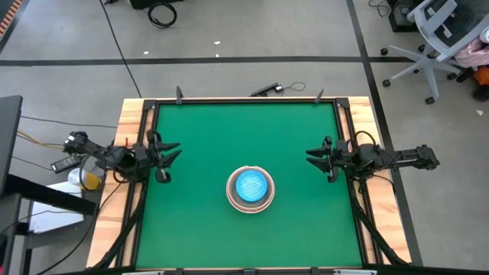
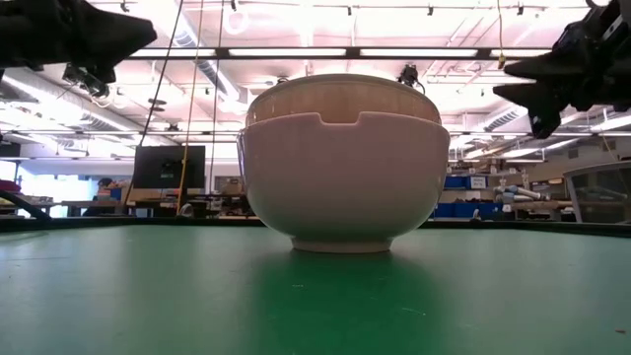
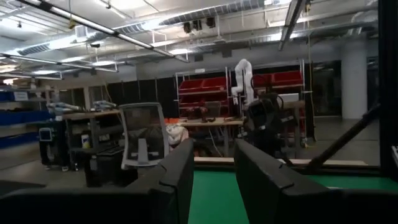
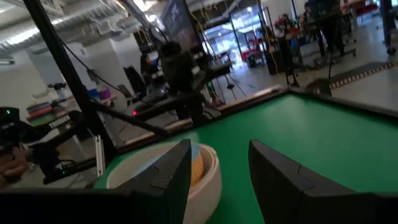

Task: Nest bowls inside each other
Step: Return to Home Position

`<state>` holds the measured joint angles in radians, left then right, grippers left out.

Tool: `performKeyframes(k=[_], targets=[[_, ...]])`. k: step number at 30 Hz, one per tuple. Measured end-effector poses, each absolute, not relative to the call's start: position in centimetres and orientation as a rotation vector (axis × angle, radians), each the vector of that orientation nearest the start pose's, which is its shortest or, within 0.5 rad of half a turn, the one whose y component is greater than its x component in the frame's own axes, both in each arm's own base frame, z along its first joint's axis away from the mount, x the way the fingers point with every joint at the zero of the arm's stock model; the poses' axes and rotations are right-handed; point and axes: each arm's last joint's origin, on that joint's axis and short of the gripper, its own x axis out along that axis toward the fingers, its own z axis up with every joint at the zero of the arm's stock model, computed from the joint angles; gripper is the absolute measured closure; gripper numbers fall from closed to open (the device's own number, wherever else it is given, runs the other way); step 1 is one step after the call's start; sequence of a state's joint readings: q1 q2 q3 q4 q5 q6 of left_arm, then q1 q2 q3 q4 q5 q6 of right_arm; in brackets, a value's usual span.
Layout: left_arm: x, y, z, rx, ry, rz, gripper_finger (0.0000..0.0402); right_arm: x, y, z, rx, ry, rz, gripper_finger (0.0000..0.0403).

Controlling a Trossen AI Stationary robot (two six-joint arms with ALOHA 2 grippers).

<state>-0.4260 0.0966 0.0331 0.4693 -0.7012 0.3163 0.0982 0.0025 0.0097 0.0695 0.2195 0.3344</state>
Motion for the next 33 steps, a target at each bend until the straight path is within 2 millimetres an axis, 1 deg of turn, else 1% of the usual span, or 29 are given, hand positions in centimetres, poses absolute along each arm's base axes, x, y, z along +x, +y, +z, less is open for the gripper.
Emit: performKeyframes(k=[2,4,9,13,17,21,23,28,33], targets=[[8.5,-1.8,20.8,0.092,-0.301,0.303,0.0286,9.7,0.3,17.1,0.346,-0.069,-0.114,0.0239],[8.3,-1.8,20.7,0.075,-0.313,0.248,0.0286,9.7,0.3,17.1,0.345,-0.071,-0.127,0.0239],[8.9,-1.9,20.0,0.004,-0.291,0.138,0.0286,9.6,0.1,17.1,0.299,-0.084,-0.191,0.0239],[9.5,-1.6,19.4,-0.015,-0.259,0.144,0.0286,9.6,0.0,17.4,0.287,-0.109,-0.201,0.0239],[9.8,-0.9,19.2,-0.007,-0.25,0.153,0.0286,9.6,0.0,17.6,0.287,-0.13,-0.186,0.0239],[9.9,-0.4,19.0,0.01,-0.224,0.196,0.0286,9.6,0.0,17.5,0.288,-0.122,-0.197,0.0239],[10.0,-0.2,18.7,0.016,-0.191,0.218,0.0286,9.6,0.0,17.4,0.304,-0.112,-0.211,0.0239],[10.2,0.0,17.5,-0.033,-0.074,0.232,0.0286,9.6,-0.1,17.1,0.306,-0.088,-0.219,0.0239],[10.2,0.0,16.9,-0.059,-0.023,0.231,0.0286,9.6,-0.1,17.1,0.306,-0.089,-0.221,0.0239]])
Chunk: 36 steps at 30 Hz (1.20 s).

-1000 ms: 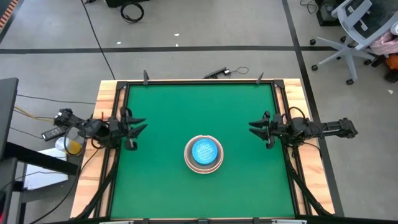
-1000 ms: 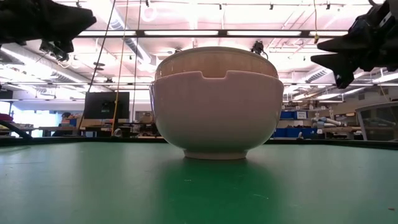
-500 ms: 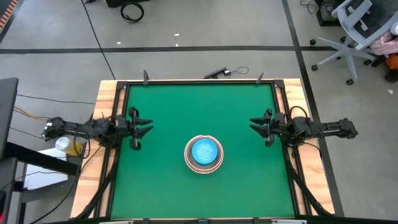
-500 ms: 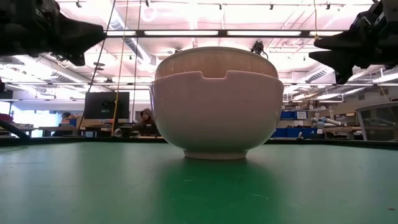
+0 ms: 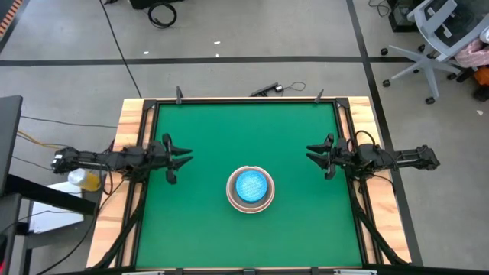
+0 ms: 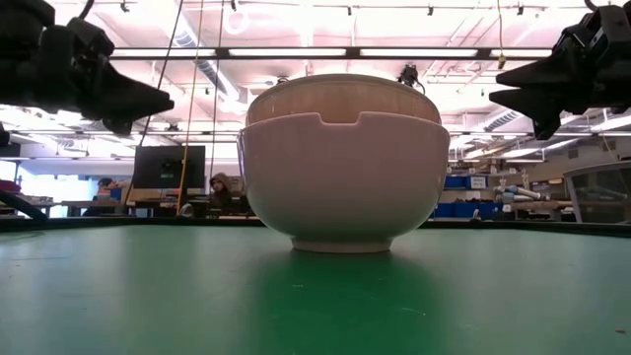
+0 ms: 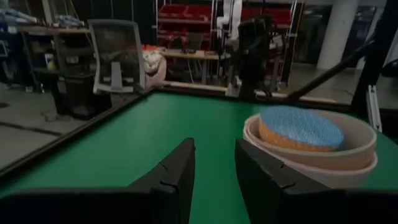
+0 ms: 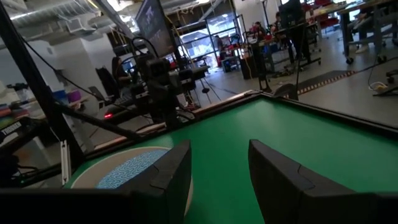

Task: Nest bowls inside each other
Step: Return to Home Position

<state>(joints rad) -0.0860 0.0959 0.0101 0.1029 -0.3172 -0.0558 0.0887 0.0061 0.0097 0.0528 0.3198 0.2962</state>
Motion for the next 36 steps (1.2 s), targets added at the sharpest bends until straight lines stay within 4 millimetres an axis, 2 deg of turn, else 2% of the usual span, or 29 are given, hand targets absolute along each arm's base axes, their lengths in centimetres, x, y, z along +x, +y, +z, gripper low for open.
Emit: performKeyframes(k=[6,19,28,31,36], targets=[[10.2,0.0,16.5,-0.07,0.019,0.227,0.0286,9.6,0.0,17.1,0.314,-0.087,-0.211,0.0239],[9.5,0.1,17.4,0.017,-0.043,0.228,0.0286,10.1,0.1,16.6,0.286,-0.018,-0.223,0.0239],[9.5,0.1,17.3,0.075,-0.018,0.232,0.0286,10.4,0.1,16.1,0.307,0.034,-0.224,0.0239],[9.3,0.2,17.7,0.087,0.021,0.275,0.0286,10.4,0.1,16.2,0.345,0.024,-0.22,0.0239],[9.1,0.2,18.6,0.076,-0.013,0.252,0.0286,10.4,0.2,16.6,0.337,-0.017,-0.193,0.0239]])
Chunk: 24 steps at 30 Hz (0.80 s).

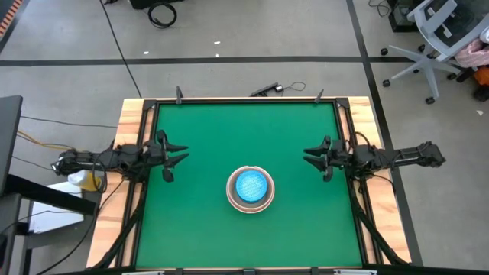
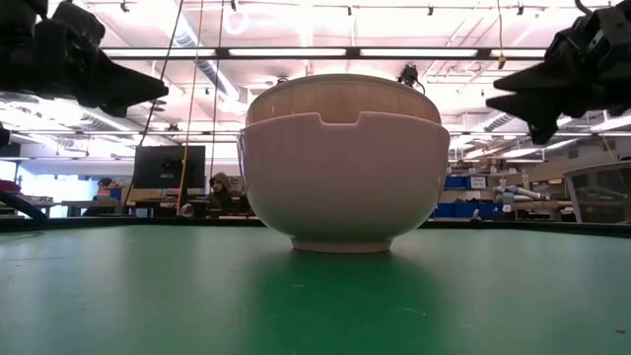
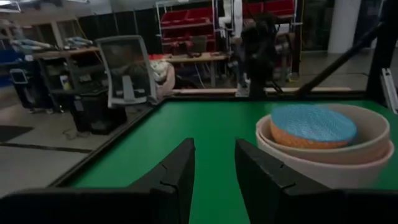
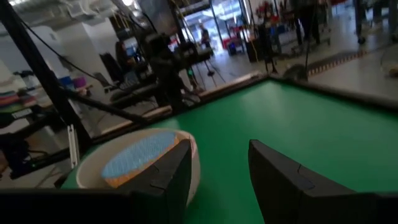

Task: Nest bowls inside each other
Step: Return to Home Position

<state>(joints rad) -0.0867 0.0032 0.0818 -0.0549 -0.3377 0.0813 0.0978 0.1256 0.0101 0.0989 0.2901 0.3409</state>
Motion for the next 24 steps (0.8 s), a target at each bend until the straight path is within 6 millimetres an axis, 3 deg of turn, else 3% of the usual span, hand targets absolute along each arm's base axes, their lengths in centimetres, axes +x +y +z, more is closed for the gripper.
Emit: performKeyframes(k=[10,24], targets=[[9.6,0.0,17.6,0.046,-0.084,0.207,0.0286,10.0,0.1,17.4,0.301,-0.102,-0.183,0.0241],[9.6,0.0,17.4,0.022,-0.076,0.215,0.0286,10.1,0.1,16.6,0.322,-0.026,-0.217,0.0241]])
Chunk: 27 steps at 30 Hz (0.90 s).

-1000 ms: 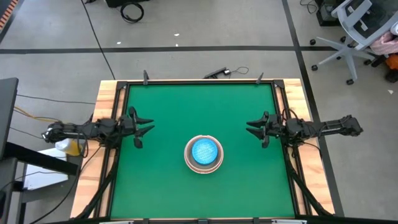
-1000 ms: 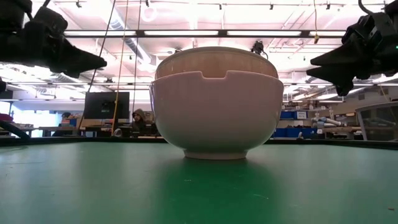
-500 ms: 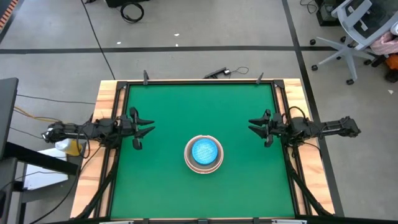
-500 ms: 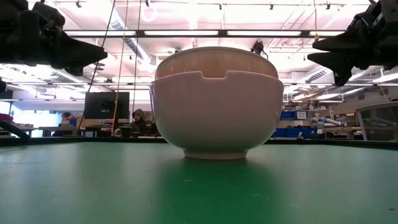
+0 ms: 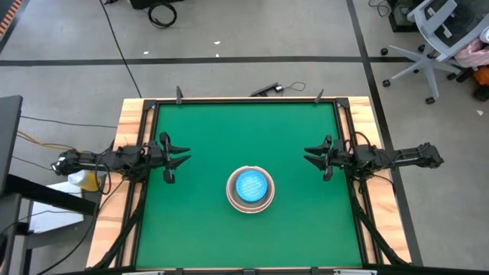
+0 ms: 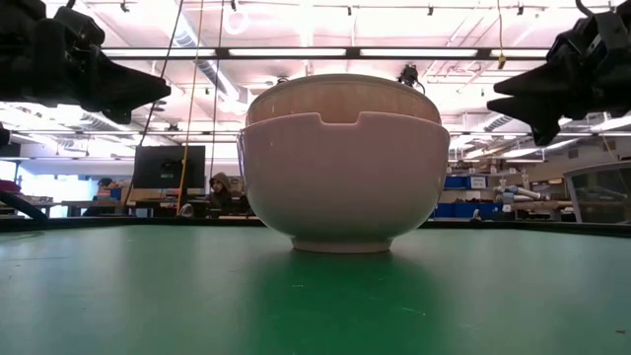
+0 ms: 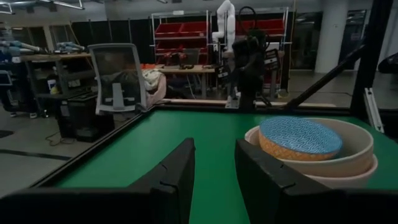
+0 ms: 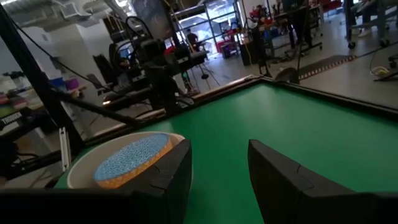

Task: Nest bowls inside each other
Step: Return to Home Position

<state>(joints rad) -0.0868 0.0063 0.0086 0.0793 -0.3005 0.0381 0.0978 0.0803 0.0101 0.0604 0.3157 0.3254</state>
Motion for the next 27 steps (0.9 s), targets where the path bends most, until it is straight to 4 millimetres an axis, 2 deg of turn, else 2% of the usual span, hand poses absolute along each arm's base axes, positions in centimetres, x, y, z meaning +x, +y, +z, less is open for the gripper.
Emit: performKeyframes(k=[27], targets=[[9.64,0.03,17.31,0.021,-0.074,0.22,0.0286,10.11,0.1,16.78,0.312,-0.038,-0.213,0.0241]])
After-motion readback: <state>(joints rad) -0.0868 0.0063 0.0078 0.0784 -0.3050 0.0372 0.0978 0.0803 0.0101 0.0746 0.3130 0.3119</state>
